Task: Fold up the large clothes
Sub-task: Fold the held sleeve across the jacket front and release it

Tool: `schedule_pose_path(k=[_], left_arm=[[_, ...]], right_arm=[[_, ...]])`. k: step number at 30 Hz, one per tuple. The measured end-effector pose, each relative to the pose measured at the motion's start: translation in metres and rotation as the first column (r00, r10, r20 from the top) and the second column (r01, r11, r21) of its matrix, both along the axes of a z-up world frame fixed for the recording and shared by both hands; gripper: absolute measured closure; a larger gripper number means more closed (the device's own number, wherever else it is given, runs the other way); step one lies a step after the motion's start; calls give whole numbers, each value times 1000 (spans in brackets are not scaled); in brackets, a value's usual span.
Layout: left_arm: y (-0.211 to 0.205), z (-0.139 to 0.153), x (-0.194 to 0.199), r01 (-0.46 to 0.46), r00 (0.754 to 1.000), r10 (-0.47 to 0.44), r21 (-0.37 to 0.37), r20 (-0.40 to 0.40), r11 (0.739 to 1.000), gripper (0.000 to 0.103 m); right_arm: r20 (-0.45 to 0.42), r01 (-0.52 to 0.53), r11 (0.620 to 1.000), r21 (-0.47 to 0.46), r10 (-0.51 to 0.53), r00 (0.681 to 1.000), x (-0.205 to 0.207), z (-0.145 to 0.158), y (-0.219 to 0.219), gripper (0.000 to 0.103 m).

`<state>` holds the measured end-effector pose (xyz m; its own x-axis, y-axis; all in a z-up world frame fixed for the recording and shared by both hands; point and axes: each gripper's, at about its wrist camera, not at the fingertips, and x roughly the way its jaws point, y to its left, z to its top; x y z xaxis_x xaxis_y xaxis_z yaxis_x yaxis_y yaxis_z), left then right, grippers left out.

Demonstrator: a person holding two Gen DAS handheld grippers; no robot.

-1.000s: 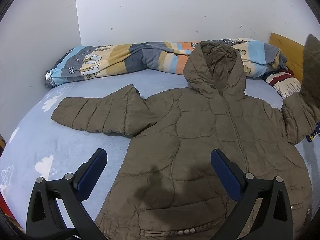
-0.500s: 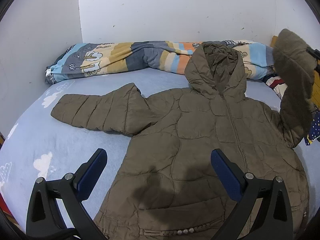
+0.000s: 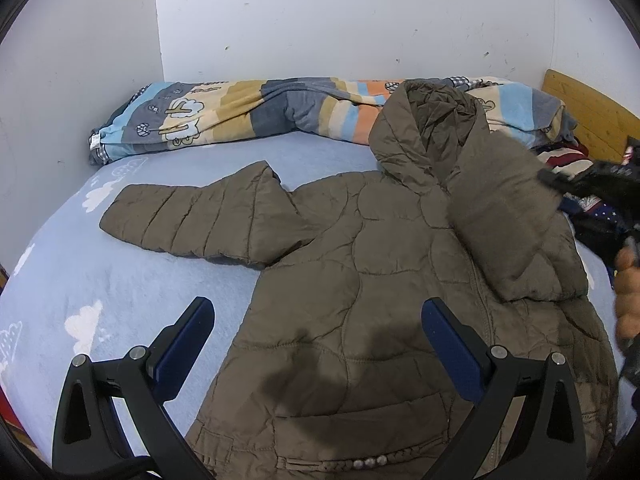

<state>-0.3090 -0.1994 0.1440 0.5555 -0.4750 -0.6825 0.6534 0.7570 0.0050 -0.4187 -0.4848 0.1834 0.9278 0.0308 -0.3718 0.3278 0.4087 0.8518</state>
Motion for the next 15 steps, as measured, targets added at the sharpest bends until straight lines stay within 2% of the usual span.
schedule_pose_path(k=[7, 8, 9, 10, 13, 15], left_arm=[[-4, -4, 3, -5, 1000, 5, 10, -8, 1000, 0], [-4, -5, 3, -4, 1000, 4, 12, -10, 1000, 0], [-5, -6, 3, -4, 1000, 5, 14, -12, 1000, 0], [-5, -6, 3, -4, 1000, 4, 15, -13, 1000, 0], [-5, -6, 2, -1, 1000, 1, 13, -10, 1000, 0], [-6, -6, 2, -2, 1000, 2, 15, -8, 1000, 0]], right_arm=[[-94, -111, 990, -86, 103, 990, 41, -20, 34, 82], [-117, -122, 988, -95, 111, 987, 46, -23, 39, 72], [-154, -137, 986, -93, 122, 981, 50, -26, 44, 42], [-166, -146, 986, -85, 131, 977, 54, -28, 45, 32], [-125, -151, 985, -86, 139, 982, 47, -21, 41, 29], [-95, -104, 989, -106, 94, 991, 34, -10, 27, 29]])
